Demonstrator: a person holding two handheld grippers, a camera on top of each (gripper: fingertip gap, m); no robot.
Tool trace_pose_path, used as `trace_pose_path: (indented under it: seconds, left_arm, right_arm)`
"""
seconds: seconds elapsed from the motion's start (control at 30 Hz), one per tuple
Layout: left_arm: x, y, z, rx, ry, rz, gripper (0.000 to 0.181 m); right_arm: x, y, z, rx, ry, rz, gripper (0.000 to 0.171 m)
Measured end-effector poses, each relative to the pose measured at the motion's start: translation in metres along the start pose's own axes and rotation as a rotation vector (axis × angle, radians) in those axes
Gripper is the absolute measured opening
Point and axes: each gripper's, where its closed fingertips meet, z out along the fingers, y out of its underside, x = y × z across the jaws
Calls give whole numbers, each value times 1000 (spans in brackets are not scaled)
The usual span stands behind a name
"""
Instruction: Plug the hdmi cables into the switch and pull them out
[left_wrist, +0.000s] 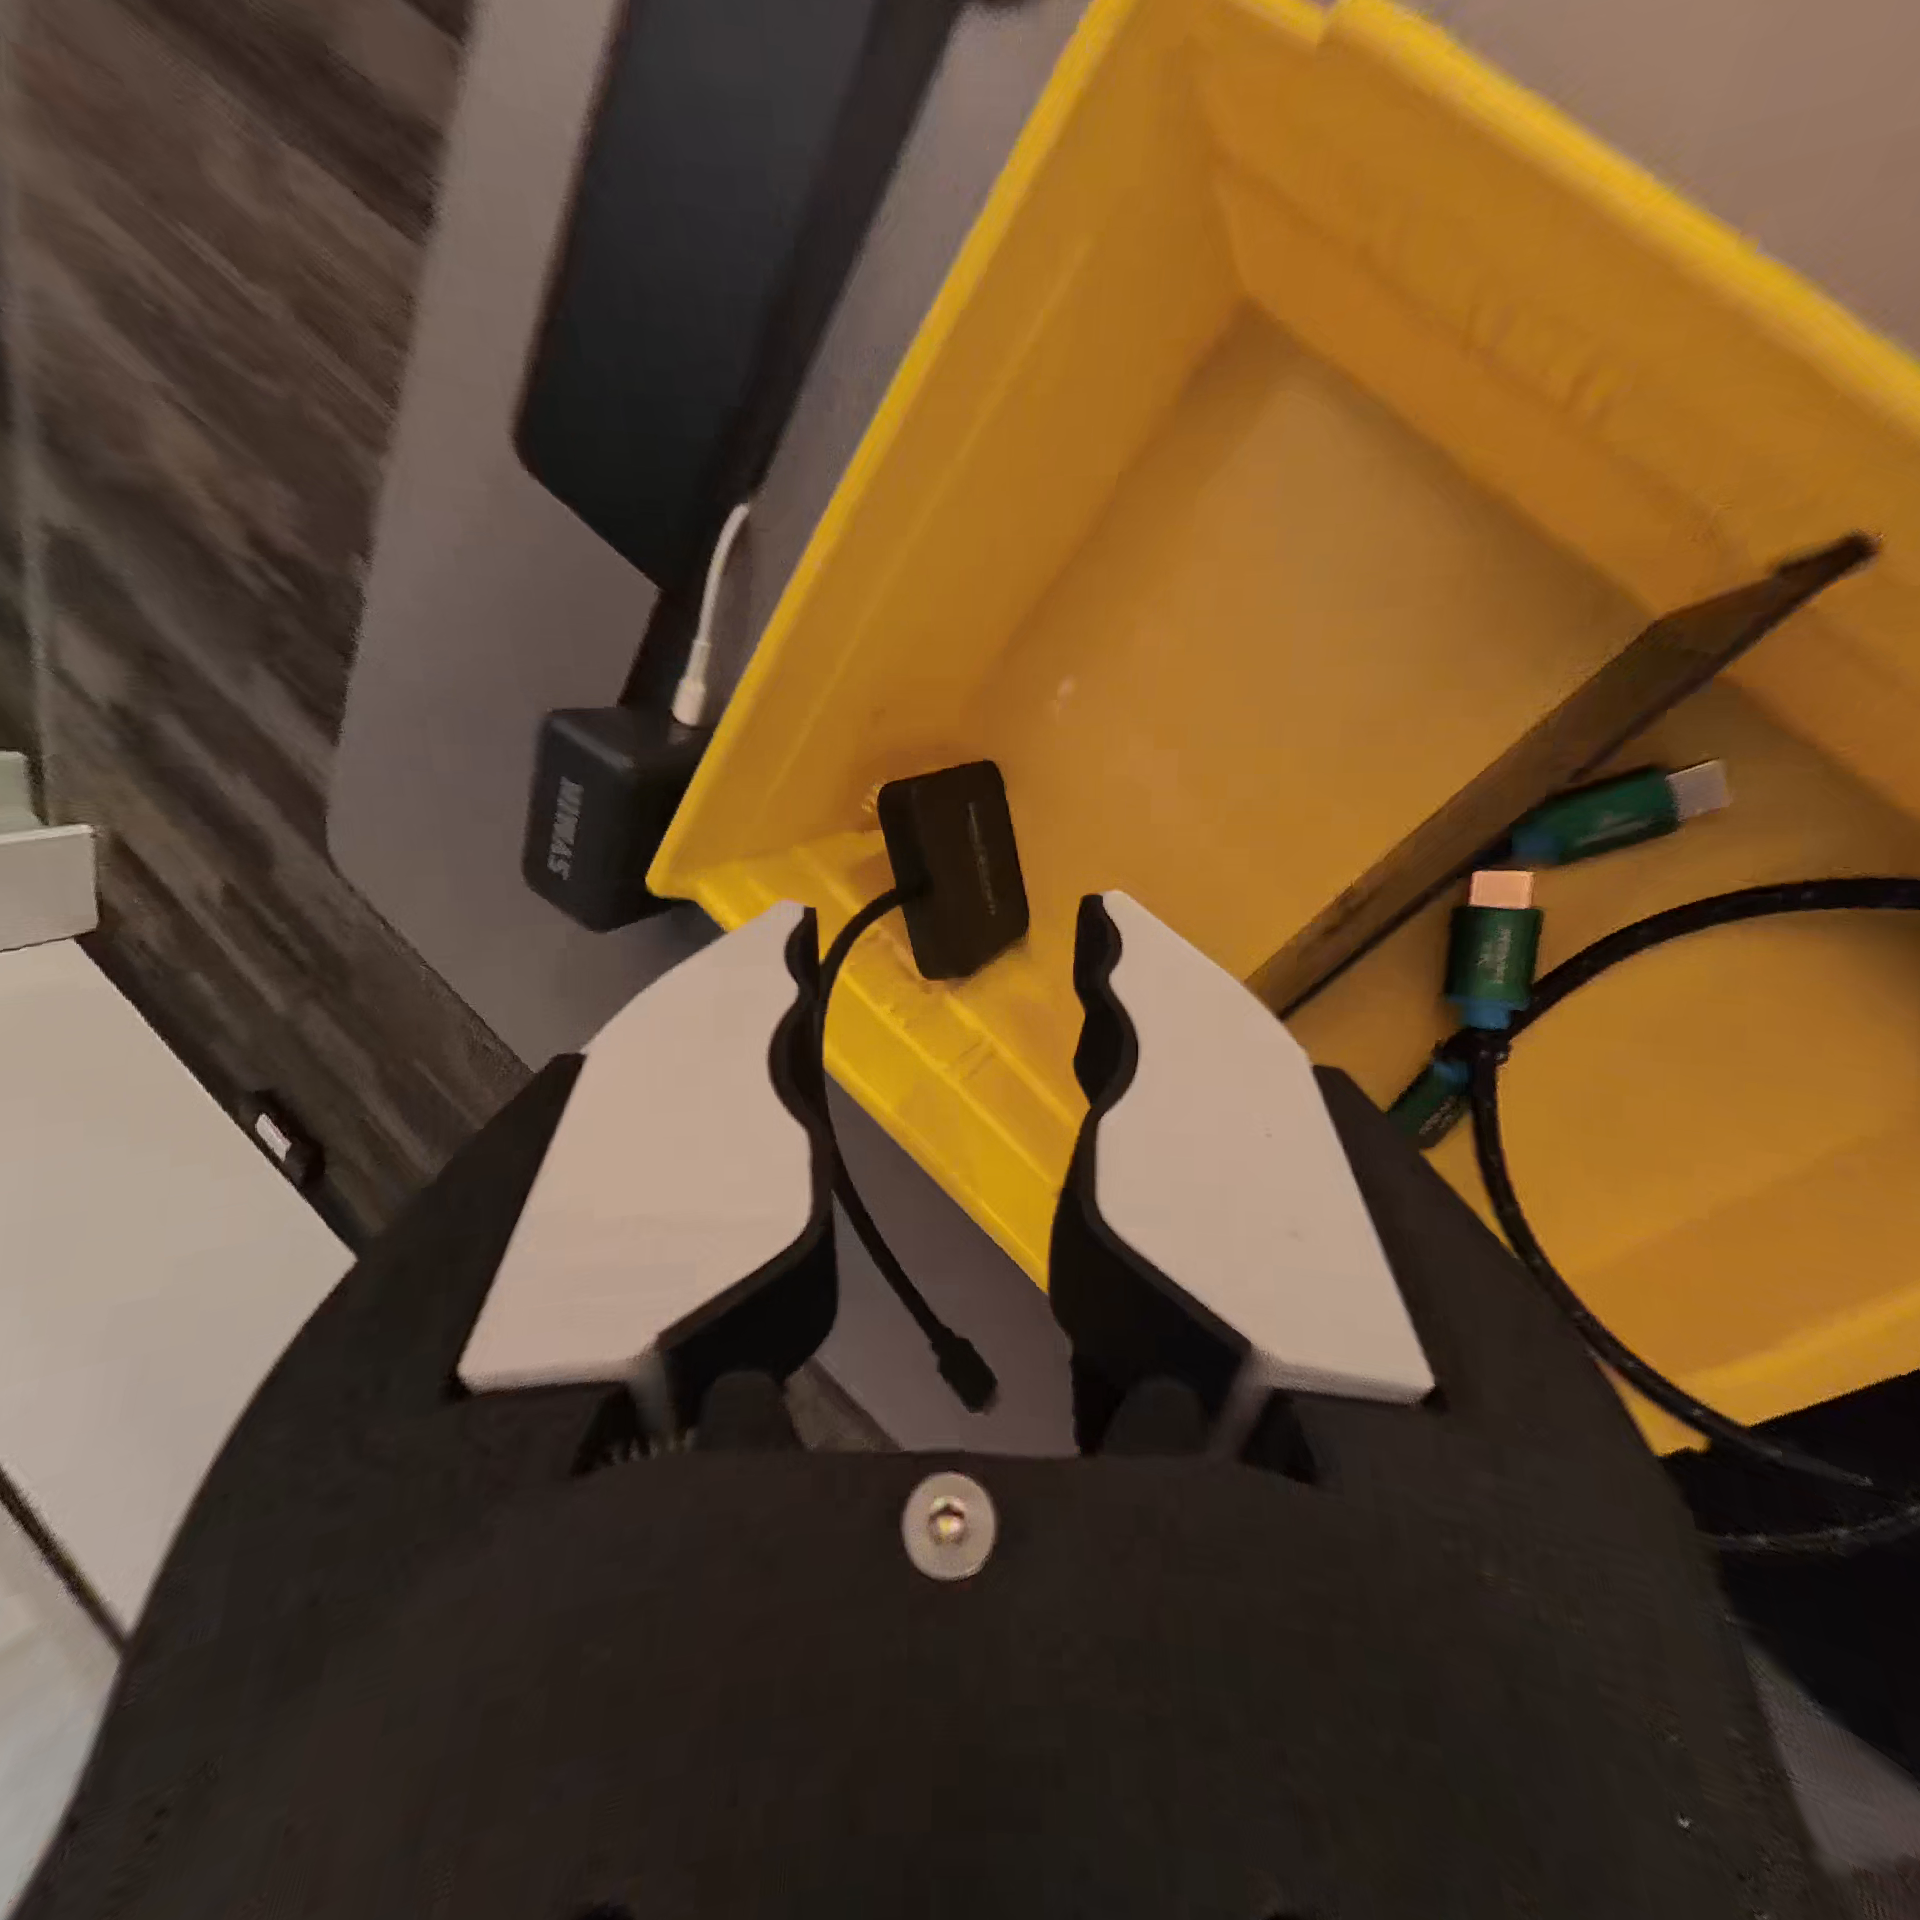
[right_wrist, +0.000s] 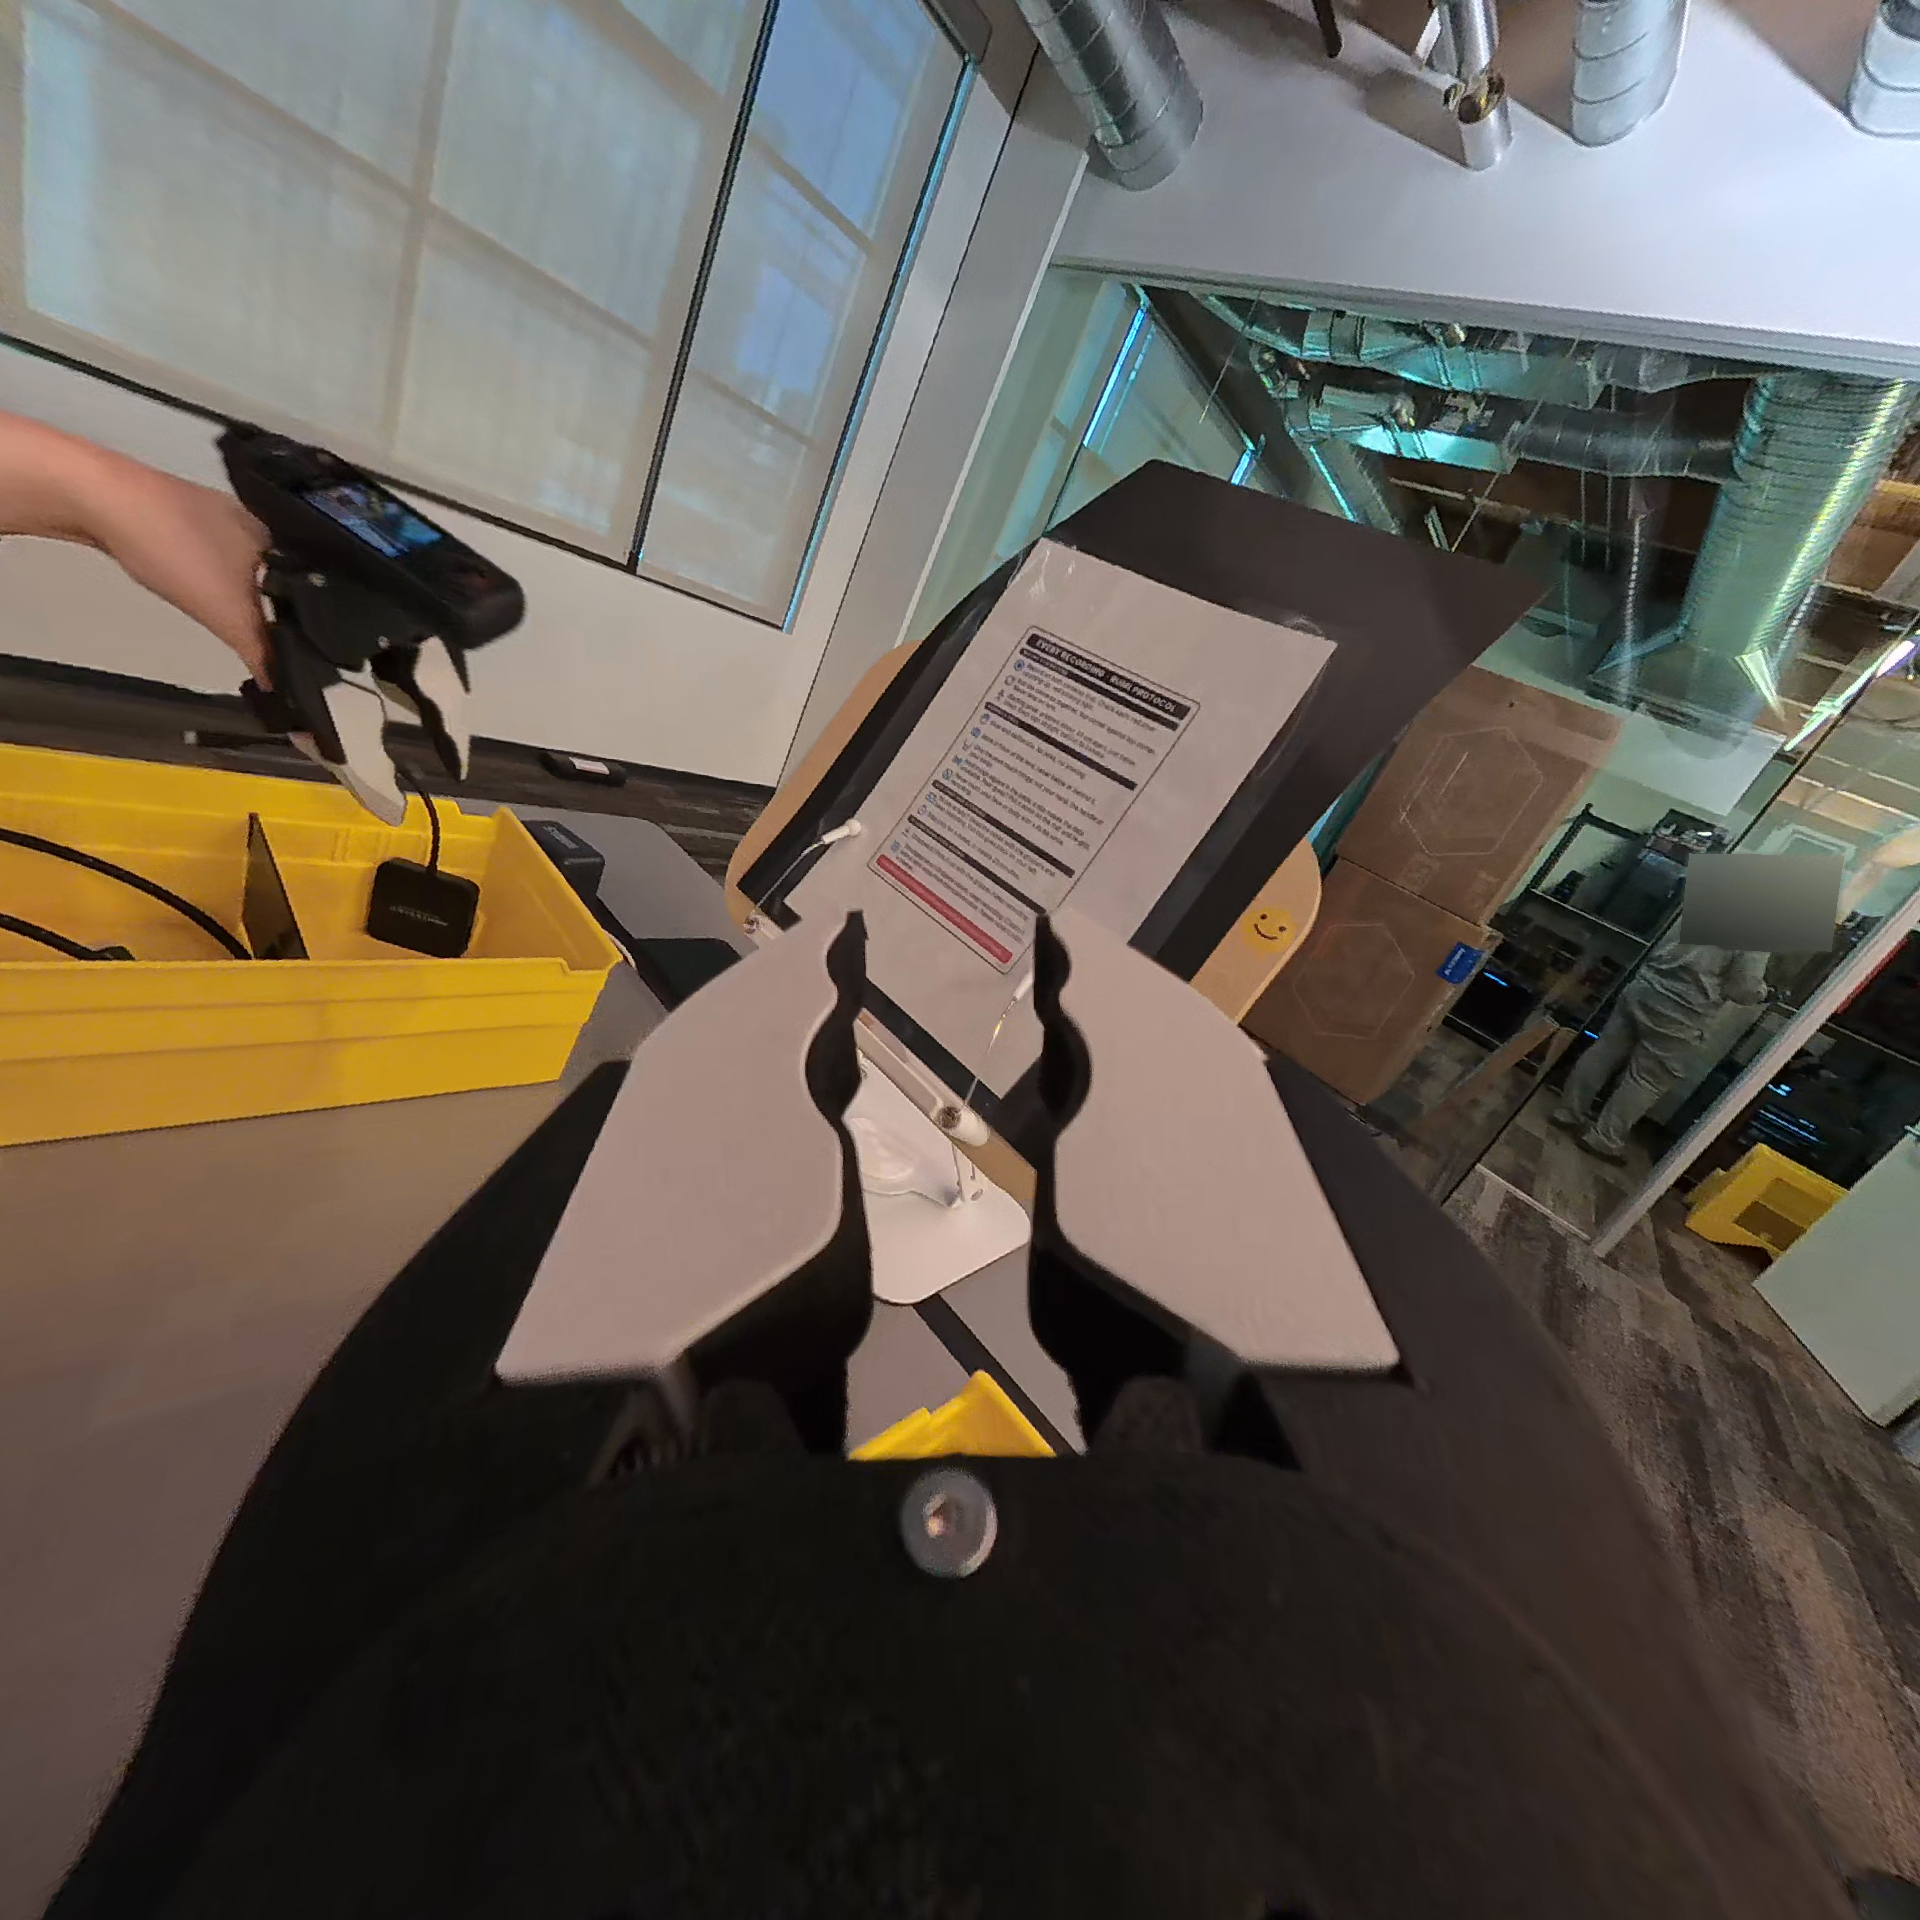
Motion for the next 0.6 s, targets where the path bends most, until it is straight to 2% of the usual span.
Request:
trace_pose_path:
  seconds: [0.2,0.33,0.6]
  left_arm:
    - [-12,18,46,-295,34,195,47]
    - [-12,24,62,-356,65,273,42]
    - [-8,40,82,-496,112,357,44]
  right_arm:
    - [4,11,2,-39,9,-31,31]
    - [9,15,1,-46,16,-19,31]
    - [9,21,4,-67,10,-19,31]
